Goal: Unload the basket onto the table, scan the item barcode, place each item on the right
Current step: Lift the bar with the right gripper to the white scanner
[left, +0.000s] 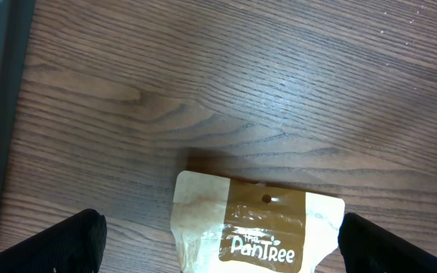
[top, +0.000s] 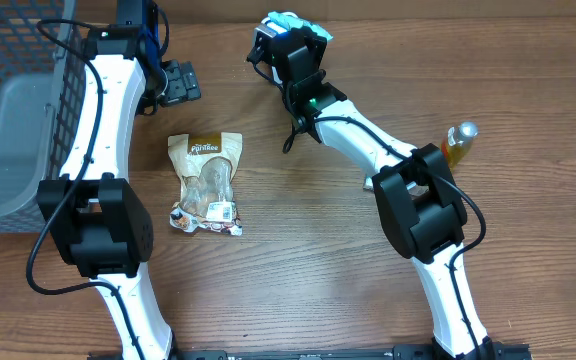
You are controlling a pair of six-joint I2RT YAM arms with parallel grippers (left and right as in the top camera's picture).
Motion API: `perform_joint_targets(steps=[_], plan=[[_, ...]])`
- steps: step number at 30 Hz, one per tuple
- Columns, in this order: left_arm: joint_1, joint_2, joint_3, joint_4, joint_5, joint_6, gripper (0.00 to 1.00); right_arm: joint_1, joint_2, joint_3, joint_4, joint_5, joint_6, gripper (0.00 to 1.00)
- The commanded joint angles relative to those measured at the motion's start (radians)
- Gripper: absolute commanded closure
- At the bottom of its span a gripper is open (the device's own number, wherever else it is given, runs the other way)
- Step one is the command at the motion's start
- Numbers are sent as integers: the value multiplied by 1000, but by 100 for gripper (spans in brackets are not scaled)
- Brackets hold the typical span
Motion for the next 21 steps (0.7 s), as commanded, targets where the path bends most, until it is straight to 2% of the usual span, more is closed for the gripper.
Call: perform_joint_targets(steps=[1, 11, 21], plan=[[-4, -5, 13, 1, -10, 19, 0, 3, 14, 24, 20, 27, -8, 95], [-4, -5, 13, 1, -10, 19, 1, 23, 14, 22, -105, 6, -7, 94], [-4, -5, 13, 1, -10, 19, 1, 31, 14, 8, -127, -22, -8, 94]])
